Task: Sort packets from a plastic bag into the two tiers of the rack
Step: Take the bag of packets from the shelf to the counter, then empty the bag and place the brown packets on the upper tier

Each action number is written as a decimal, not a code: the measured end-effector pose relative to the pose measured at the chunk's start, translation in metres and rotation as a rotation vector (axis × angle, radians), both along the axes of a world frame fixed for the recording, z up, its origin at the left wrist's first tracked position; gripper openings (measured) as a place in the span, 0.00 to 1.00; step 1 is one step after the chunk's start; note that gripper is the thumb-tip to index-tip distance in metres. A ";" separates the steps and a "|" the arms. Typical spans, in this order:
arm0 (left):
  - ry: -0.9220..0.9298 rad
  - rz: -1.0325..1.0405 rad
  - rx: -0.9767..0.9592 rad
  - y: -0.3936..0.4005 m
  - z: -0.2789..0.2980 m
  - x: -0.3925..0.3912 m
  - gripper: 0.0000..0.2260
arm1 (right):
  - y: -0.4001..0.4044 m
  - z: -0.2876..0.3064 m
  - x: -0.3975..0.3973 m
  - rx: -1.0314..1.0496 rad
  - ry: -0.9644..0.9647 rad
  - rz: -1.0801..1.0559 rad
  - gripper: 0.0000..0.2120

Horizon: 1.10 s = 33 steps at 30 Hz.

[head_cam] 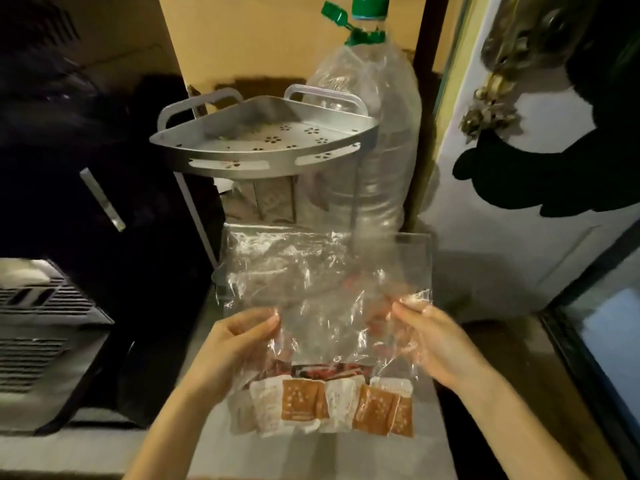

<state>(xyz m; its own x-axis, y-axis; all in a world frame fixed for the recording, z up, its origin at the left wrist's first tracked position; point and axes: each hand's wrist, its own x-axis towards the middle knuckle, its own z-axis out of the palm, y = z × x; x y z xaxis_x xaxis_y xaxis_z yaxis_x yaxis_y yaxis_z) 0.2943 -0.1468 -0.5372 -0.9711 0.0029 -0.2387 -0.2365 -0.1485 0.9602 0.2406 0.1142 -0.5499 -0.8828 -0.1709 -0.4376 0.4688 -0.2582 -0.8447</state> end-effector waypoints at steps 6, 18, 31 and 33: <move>-0.198 0.017 -0.068 -0.022 -0.048 -0.004 0.20 | -0.016 -0.047 -0.004 -0.016 -0.190 0.075 0.12; -0.319 0.277 -0.047 -0.033 -0.088 -0.038 0.15 | -0.021 -0.068 -0.041 0.609 0.134 -0.037 0.29; -0.314 0.311 0.094 -0.031 -0.085 -0.059 0.35 | -0.089 -0.014 -0.132 1.004 0.586 0.843 0.42; -0.320 0.318 0.101 -0.032 -0.085 -0.059 0.35 | -0.095 -0.014 -0.143 0.956 0.481 0.925 0.41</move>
<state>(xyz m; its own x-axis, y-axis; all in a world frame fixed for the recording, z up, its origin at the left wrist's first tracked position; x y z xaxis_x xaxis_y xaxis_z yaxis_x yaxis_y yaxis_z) 0.2349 -0.1787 -0.6217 -0.8049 -0.2440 -0.5409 -0.4467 -0.3509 0.8230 0.0975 0.0188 -0.5635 -0.7110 -0.5748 -0.4050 -0.2282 0.7335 -0.6403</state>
